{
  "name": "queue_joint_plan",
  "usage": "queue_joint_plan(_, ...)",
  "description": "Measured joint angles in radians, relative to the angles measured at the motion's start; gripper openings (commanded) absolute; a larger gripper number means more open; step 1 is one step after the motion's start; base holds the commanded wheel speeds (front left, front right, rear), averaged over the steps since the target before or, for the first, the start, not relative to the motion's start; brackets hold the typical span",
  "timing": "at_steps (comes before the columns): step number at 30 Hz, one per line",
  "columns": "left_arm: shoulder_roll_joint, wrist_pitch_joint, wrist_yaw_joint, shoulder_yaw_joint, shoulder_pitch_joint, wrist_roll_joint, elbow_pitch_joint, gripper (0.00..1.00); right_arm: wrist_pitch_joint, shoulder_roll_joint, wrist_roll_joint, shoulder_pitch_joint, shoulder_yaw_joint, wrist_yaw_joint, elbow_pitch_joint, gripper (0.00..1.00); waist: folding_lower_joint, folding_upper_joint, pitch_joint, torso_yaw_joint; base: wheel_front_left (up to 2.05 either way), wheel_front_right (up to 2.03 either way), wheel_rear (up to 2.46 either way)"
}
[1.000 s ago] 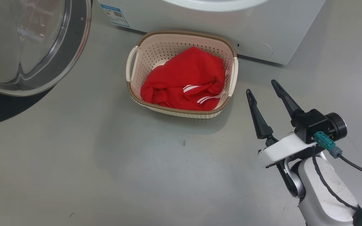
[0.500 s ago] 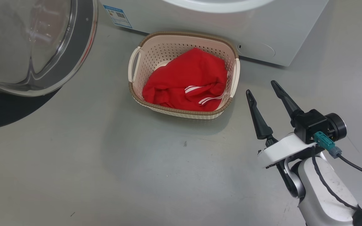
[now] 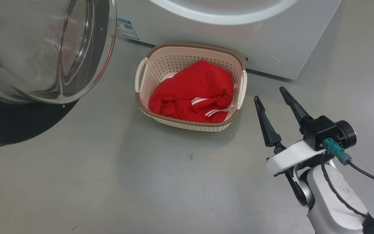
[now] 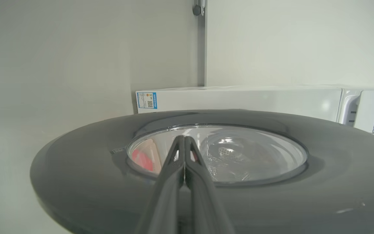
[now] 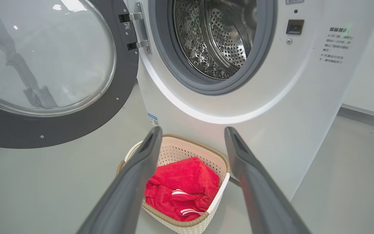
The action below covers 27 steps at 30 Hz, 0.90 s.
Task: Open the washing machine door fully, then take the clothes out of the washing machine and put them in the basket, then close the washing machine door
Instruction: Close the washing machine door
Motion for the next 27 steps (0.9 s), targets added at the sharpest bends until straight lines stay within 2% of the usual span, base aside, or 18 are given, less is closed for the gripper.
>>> queue_joint_plan(14,-0.082,0.167,-0.016,-0.058,0.058,-0.018,-0.055,0.0,-0.016,0.017,0.018,0.021,0.008,0.0,0.026,1.0,0.0,0.0,-0.066,0.008,0.0,0.0,0.0)
queue_joint_plan(22,-0.154,0.261,-0.016,-0.089,0.093,-0.069,-0.18,0.0,-0.022,0.023,0.027,0.035,0.011,0.0,0.034,1.0,0.0,0.0,-0.102,0.013,0.0,0.0,0.0)
queue_joint_plan(27,-0.179,0.3,-0.016,-0.095,0.135,-0.104,-0.251,0.0,-0.026,0.026,0.027,0.036,0.013,0.0,0.033,1.0,0.0,0.0,-0.109,0.013,0.0,0.0,0.0)
